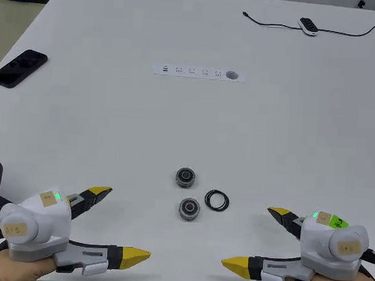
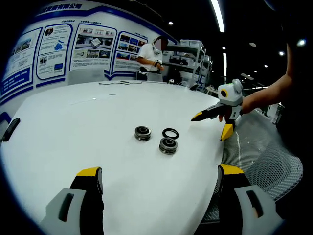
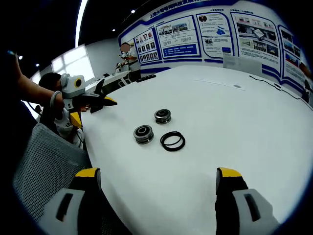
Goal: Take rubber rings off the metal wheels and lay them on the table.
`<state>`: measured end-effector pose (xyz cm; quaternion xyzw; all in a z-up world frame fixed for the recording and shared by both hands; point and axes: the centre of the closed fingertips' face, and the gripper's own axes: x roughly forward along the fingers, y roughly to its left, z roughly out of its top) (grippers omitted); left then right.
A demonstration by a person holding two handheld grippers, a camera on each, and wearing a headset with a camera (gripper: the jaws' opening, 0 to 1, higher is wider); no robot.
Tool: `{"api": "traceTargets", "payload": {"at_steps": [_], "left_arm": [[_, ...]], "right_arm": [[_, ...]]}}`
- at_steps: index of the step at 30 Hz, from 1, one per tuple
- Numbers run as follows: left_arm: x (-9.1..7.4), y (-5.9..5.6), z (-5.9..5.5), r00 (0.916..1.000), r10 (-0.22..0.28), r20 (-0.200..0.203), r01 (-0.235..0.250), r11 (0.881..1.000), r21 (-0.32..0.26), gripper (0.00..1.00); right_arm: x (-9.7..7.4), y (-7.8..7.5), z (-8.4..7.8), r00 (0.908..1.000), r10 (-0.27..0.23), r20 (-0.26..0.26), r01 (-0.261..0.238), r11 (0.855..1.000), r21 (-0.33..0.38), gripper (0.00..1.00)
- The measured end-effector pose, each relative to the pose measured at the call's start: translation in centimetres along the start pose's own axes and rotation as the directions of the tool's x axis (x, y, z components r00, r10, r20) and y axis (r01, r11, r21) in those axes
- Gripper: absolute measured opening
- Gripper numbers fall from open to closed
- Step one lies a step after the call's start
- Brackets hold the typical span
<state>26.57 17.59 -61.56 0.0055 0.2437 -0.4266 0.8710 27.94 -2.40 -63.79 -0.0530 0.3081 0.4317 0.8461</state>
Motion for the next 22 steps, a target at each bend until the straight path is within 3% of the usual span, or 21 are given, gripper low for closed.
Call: {"api": "traceTargets", "payload": {"at_steps": [3,8,22], "left_arm": [[-0.16,0.45,-0.09,0.9999,0.015,-0.005,-0.015,1.0,0.015,1.0],[-0.16,0.57,0.54,0.9996,0.021,0.021,-0.021,0.999,0.025,1.0],[0.0,0.98,0.02,0.9998,0.021,0.003,-0.021,0.999,0.035,1.0]], "right_arm": [[-0.05,-0.19,0.1,1.0,-0.001,0.004,0.001,1.0,-0.005,0.99],[-0.08,-0.27,0.46,0.9999,-0.003,0.012,0.003,1.0,-0.022,0.99],[-0.03,-0.85,1.02,0.9999,-0.012,0.012,0.013,1.0,-0.02,0.99]]}}
